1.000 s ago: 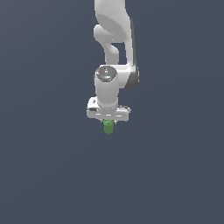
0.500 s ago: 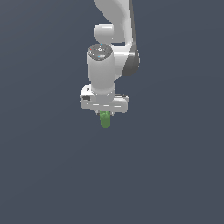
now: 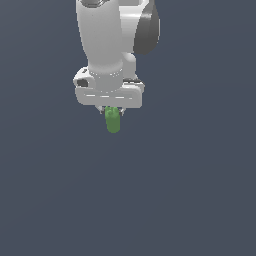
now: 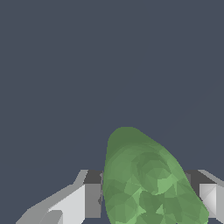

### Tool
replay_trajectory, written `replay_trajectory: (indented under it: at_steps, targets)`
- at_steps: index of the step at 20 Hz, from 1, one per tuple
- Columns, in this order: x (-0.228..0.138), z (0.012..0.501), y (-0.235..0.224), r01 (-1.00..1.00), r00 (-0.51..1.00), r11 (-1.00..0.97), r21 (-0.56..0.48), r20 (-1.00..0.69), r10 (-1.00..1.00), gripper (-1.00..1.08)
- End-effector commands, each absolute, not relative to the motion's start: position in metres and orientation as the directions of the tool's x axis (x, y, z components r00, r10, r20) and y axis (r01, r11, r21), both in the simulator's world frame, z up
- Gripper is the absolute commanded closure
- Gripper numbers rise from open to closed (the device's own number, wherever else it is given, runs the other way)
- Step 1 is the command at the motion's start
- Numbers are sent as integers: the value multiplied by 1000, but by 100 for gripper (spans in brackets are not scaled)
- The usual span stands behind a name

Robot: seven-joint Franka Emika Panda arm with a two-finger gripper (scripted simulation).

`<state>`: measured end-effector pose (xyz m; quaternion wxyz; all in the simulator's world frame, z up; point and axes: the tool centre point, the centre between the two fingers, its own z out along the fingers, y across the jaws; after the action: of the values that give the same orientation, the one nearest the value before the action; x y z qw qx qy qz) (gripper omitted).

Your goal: Pick up the object and move it to a goal position.

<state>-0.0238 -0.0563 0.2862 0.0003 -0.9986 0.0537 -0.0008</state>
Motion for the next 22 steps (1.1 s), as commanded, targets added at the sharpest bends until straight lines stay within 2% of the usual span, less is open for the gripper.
replay_trajectory:
  at_steps: [1, 12, 22]
  targets:
    - [-23, 313, -62, -107, 994, -994, -1, 1, -107, 108]
    - [-16, 418, -85, -107, 994, -994, 0, 0, -107, 108]
    - [-11, 466, -96, -107, 994, -994, 0, 0, -107, 108]
